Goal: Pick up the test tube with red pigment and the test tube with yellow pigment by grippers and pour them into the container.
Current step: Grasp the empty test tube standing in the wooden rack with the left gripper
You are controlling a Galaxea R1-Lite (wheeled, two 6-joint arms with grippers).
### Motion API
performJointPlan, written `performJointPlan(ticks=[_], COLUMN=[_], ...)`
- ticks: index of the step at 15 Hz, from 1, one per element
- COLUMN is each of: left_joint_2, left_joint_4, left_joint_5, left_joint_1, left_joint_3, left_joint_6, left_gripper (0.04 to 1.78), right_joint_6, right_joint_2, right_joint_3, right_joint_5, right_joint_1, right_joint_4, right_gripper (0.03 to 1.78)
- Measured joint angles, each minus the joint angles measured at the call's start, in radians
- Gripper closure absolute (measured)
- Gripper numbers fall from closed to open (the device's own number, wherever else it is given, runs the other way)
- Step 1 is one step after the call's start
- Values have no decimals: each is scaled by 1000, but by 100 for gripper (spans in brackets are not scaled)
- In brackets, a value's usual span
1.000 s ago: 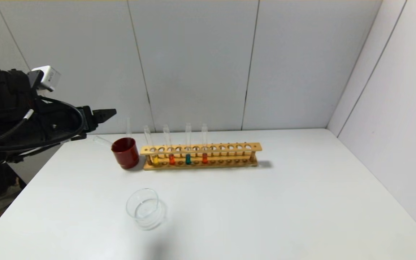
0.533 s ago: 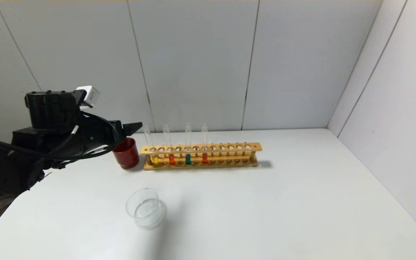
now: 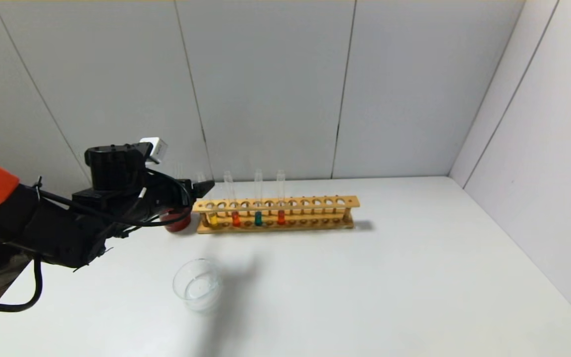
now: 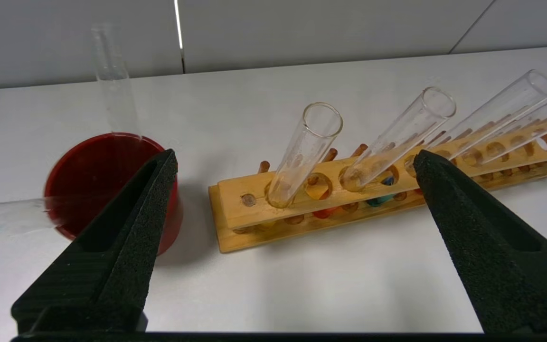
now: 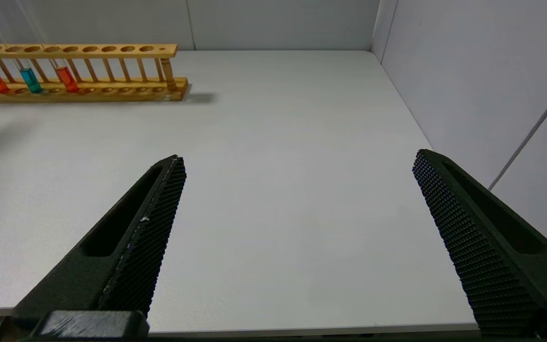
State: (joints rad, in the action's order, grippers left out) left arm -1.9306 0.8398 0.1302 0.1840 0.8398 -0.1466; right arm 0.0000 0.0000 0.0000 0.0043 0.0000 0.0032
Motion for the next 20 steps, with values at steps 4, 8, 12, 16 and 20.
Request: performJointPlan(ticks=[4, 8, 12, 16, 20], left_joint_2=[-66, -107, -146, -176, -194], left_joint_4=[2, 2, 2, 11, 22], left_joint_5=[-5, -8, -45, -52, -53], left_joint_1=[11, 11, 11, 12, 12], left_joint_3=[37, 77, 109, 122, 124], left_joint_6=[-3, -2, 17, 43, 45], left_gripper=[7, 7, 7, 7, 16], right_joint_6=[0, 0, 0, 0, 0], right_joint_2=[0, 0, 0, 0, 0], right_joint_3=[0, 0, 0, 0, 0], right_joint_5=[0, 0, 0, 0, 0], right_joint_1=[0, 0, 0, 0, 0], right_joint_4=[0, 0, 0, 0, 0], right_gripper=[6, 6, 6, 6, 6])
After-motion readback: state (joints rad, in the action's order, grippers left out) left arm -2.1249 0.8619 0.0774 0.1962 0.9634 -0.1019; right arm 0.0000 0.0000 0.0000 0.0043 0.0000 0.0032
